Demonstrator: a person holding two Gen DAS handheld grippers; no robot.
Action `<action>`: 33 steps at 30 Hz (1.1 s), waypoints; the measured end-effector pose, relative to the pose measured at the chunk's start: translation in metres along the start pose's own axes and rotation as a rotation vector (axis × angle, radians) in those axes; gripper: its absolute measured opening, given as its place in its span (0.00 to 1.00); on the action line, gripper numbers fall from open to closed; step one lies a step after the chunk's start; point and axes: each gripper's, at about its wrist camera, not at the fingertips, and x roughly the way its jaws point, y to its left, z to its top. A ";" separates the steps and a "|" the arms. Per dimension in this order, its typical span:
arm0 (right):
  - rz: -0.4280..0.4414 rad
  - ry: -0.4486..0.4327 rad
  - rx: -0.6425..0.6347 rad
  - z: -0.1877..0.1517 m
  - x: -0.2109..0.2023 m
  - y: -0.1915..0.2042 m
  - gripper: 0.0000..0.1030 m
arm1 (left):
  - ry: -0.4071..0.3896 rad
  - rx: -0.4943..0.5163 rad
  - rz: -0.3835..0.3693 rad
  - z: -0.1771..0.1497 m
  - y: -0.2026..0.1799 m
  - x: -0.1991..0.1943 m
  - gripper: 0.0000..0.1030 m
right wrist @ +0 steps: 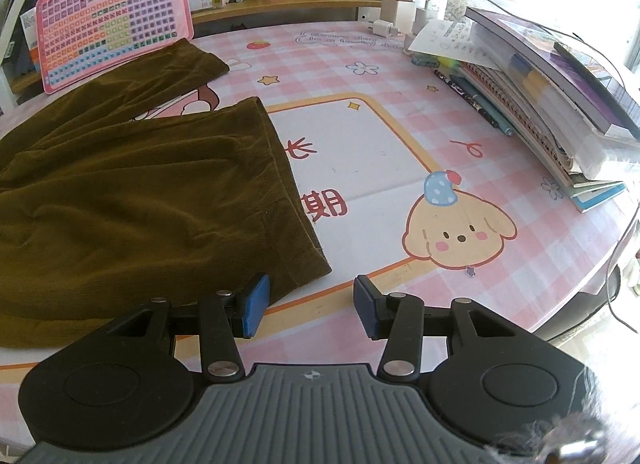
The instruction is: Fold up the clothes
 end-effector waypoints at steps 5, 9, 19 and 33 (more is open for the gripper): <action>-0.006 -0.003 0.002 0.000 0.000 0.001 0.42 | -0.015 0.078 -0.044 0.005 -0.025 -0.007 0.05; -0.001 -0.033 0.027 0.001 -0.009 0.000 0.42 | -0.002 0.141 -0.063 0.007 -0.044 -0.010 0.20; 0.078 -0.082 0.014 0.001 -0.037 0.018 0.43 | 0.036 0.206 -0.066 -0.003 -0.068 -0.009 0.61; 0.091 -0.044 0.019 -0.022 -0.050 0.027 0.58 | 0.101 0.301 -0.097 -0.019 -0.096 -0.005 0.76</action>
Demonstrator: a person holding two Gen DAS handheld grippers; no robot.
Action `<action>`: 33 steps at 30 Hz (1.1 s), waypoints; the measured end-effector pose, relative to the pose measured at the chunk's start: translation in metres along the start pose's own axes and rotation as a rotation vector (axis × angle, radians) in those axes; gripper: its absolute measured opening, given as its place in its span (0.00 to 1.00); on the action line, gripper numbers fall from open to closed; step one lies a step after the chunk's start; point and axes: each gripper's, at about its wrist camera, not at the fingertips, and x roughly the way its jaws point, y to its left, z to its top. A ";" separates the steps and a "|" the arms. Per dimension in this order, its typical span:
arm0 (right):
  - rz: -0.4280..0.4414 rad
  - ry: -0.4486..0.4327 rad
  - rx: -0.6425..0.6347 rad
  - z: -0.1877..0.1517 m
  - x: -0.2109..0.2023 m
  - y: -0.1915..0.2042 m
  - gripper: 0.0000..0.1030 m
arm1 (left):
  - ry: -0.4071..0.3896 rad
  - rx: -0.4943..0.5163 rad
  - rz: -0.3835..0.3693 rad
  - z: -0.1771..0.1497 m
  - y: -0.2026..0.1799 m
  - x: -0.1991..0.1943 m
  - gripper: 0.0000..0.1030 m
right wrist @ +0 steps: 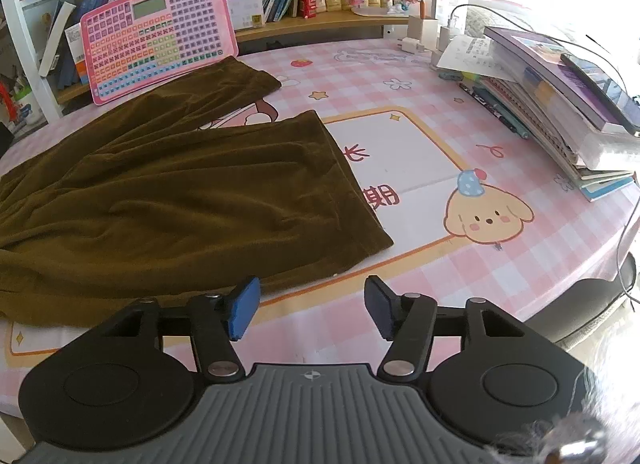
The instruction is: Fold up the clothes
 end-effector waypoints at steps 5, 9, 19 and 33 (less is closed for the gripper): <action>-0.010 0.001 -0.007 0.000 -0.005 0.000 0.71 | -0.017 -0.012 -0.050 0.001 -0.001 -0.001 0.78; 0.002 -0.002 -0.034 0.005 -0.008 0.002 0.79 | -0.061 -0.002 -0.057 0.004 -0.004 -0.003 0.84; 0.134 -0.028 -0.272 0.057 0.000 0.014 0.83 | -0.077 -0.002 -0.098 0.026 0.002 -0.004 0.85; 0.364 -0.083 -0.595 0.212 0.092 0.036 0.84 | -0.115 0.043 0.071 0.105 0.011 0.032 0.99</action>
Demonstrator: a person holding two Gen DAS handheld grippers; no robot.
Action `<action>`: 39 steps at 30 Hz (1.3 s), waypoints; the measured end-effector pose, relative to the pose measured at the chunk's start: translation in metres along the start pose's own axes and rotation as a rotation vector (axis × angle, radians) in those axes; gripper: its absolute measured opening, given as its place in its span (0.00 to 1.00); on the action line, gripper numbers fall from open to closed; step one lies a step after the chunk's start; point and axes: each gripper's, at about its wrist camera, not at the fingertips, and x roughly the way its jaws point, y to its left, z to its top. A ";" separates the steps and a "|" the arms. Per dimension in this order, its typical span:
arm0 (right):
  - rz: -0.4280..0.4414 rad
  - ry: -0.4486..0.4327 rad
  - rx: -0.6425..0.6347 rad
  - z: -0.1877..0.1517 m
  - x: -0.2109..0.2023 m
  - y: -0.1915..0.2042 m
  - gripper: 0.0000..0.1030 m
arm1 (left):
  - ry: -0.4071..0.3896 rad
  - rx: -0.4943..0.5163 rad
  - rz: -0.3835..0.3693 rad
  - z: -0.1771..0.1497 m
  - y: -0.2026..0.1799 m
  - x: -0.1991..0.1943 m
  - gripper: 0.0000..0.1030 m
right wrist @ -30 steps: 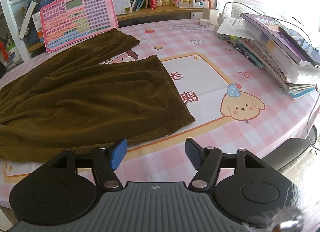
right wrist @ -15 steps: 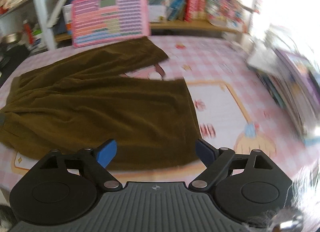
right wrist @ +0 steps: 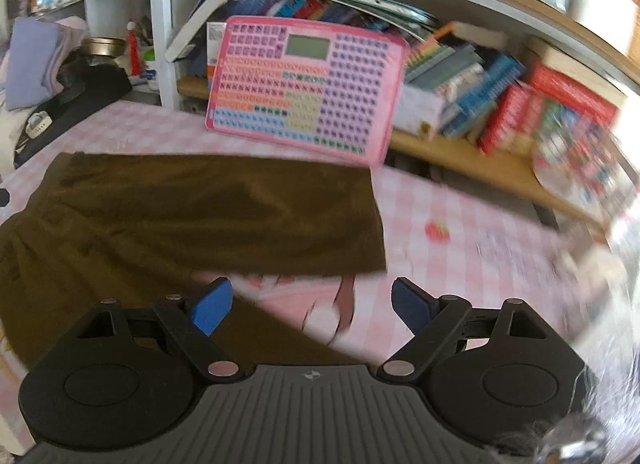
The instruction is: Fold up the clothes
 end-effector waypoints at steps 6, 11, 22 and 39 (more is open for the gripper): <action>0.069 0.011 -0.123 0.051 0.066 -0.043 0.84 | 0.065 0.034 0.072 0.017 0.003 0.059 0.98; 0.113 0.037 -0.143 0.075 0.122 -0.067 0.84 | 0.022 0.097 0.130 0.026 0.002 0.086 0.98; 0.188 0.048 -0.158 0.090 0.190 -0.086 0.83 | 0.064 0.100 0.169 0.042 0.015 0.108 0.98; 0.214 0.101 -0.075 0.096 0.262 -0.106 0.50 | 0.142 0.154 0.134 0.056 0.039 0.159 0.93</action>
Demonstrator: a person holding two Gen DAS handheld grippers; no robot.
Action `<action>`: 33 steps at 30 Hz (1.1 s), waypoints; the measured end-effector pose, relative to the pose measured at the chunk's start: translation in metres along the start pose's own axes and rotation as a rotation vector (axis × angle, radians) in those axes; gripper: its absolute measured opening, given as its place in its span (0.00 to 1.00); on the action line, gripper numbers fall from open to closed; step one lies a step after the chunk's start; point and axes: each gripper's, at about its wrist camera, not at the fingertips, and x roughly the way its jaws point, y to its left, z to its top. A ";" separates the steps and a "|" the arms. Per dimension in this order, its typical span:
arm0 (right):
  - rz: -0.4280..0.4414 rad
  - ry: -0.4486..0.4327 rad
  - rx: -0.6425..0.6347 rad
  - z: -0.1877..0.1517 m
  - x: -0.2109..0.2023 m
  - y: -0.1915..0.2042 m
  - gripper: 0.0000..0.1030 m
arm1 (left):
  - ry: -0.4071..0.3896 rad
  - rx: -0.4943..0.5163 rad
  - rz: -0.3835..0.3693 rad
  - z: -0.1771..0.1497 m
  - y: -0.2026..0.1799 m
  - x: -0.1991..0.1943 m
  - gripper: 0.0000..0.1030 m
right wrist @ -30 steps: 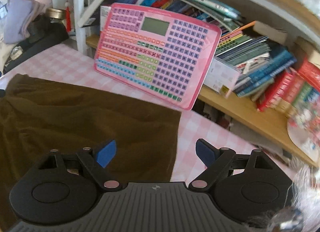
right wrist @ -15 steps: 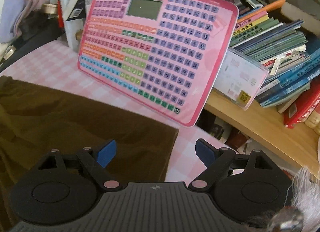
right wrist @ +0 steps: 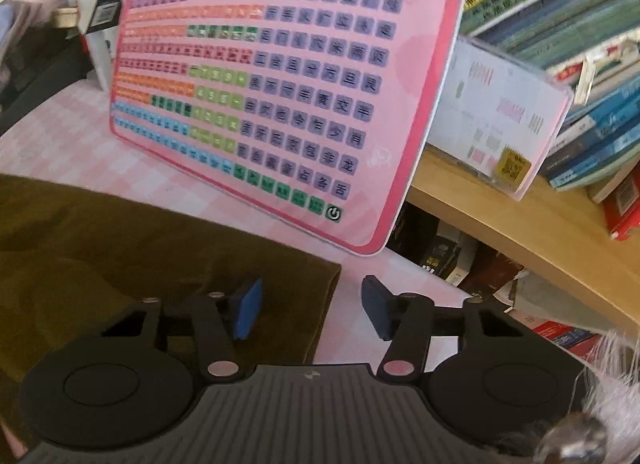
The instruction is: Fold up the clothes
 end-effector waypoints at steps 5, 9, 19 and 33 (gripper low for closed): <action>0.018 -0.012 0.004 0.003 0.007 -0.003 0.47 | 0.089 0.072 -0.088 -0.002 0.001 0.019 0.70; 0.040 -0.003 -0.004 0.005 0.006 -0.003 0.34 | 0.125 0.090 -0.144 -0.004 0.005 0.031 0.66; 0.007 0.036 0.006 0.007 -0.019 0.005 0.10 | 0.187 0.045 -0.265 0.017 0.012 0.027 0.04; -0.289 -0.410 0.042 -0.027 -0.226 0.081 0.09 | -0.221 0.080 -0.286 0.013 0.014 -0.109 0.02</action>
